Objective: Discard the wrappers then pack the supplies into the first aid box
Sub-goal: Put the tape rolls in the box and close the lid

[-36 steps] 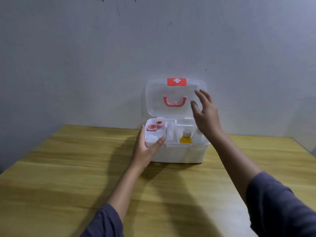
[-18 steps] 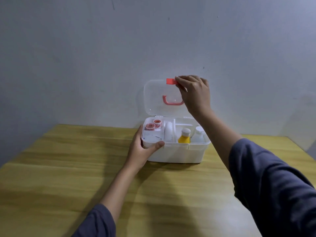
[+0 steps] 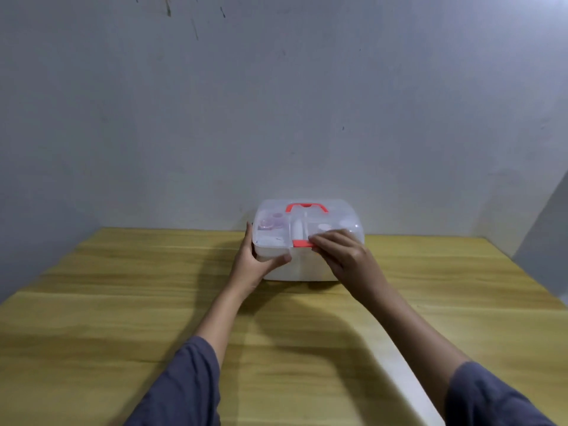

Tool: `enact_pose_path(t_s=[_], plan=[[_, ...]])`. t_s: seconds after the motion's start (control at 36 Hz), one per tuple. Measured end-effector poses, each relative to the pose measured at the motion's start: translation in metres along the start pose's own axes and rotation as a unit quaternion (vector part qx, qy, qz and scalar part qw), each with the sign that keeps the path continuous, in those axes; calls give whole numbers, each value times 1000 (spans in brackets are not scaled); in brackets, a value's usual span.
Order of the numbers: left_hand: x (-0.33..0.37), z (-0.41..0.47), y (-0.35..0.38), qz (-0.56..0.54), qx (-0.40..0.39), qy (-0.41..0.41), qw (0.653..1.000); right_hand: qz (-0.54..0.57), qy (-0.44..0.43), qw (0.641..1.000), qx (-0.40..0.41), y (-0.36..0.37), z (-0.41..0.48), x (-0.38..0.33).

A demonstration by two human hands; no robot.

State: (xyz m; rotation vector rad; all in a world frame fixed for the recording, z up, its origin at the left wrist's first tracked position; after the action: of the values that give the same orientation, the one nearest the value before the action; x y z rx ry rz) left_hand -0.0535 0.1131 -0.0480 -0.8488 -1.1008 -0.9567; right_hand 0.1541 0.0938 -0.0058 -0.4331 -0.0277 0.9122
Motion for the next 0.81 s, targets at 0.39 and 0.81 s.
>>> enact_pose_path(t_s=[0.39, 0.81], plan=[[-10, 4, -1, -38, -8, 6, 999, -83, 19, 995, -59, 3, 5, 1], [3, 4, 1, -34, -55, 35, 997, -150, 72, 978, -125, 10, 16, 8]])
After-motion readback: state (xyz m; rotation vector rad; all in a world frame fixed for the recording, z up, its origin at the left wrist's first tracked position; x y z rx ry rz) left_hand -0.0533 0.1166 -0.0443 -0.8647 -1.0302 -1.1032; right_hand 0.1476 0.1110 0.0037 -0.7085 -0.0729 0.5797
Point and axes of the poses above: each hand's wrist, its own z-axis towards the middle knuckle, its own y-axis out of the palm, x = y × z, the point moved 1 cm from there along z, towards the middle knuckle, and after that the axes turned 13 degrees about x, right-handed, at the moved point
